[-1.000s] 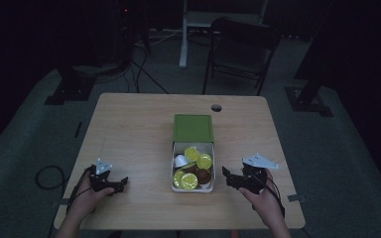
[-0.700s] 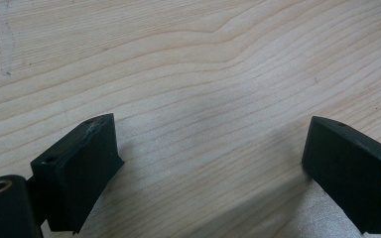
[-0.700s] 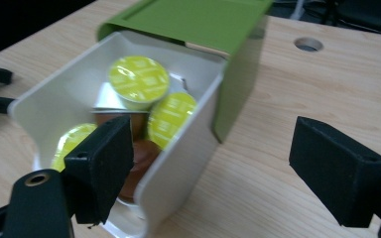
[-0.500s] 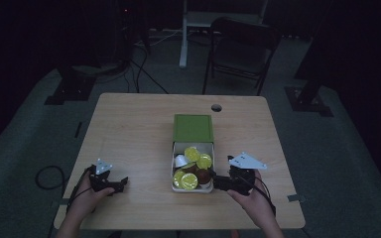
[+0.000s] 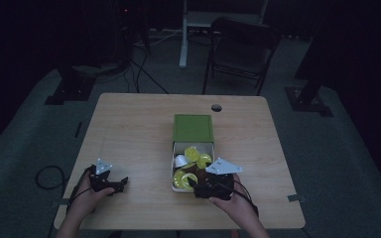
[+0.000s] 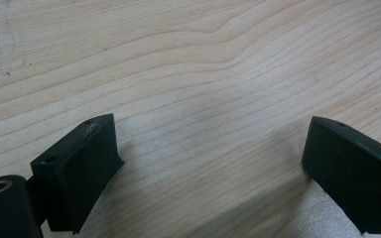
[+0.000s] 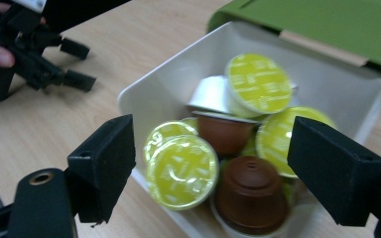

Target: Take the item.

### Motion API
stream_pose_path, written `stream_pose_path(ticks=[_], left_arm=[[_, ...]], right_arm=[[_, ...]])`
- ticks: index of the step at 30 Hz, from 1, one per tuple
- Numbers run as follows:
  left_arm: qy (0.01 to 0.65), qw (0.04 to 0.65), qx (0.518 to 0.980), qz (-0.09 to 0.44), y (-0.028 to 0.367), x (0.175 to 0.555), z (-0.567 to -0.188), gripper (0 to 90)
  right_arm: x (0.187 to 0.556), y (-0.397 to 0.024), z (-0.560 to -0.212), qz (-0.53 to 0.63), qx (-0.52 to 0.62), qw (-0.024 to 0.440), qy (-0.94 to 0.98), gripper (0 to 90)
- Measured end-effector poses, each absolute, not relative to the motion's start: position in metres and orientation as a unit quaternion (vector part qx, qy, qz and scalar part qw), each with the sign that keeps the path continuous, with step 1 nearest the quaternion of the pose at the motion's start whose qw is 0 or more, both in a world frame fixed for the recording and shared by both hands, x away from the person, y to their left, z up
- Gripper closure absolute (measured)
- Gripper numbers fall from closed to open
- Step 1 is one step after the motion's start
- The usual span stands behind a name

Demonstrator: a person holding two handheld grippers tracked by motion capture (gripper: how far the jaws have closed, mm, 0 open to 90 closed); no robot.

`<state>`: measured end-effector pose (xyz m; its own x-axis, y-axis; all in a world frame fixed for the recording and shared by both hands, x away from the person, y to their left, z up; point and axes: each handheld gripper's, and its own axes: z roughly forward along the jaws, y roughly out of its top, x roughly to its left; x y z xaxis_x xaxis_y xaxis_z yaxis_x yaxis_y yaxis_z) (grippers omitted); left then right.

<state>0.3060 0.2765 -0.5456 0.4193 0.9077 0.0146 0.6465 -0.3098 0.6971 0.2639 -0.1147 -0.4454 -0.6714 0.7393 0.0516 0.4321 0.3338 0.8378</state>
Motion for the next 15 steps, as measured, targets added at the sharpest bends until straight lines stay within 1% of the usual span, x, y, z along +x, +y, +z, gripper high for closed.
stream_pose_path(ticks=[6, 15], left_arm=[[0.497, 0.314, 0.782, 0.208, 0.276, 0.306, -0.546, 7.7], [0.497, 0.314, 0.782, 0.208, 0.276, 0.306, -0.546, 7.7]], right_arm=[[0.263, -0.099, -0.461, 0.432, 0.359, 0.159, 0.812, 18.7], [0.264, -0.086, -0.476, 0.414, 0.355, 0.153, 0.824, 19.8]])
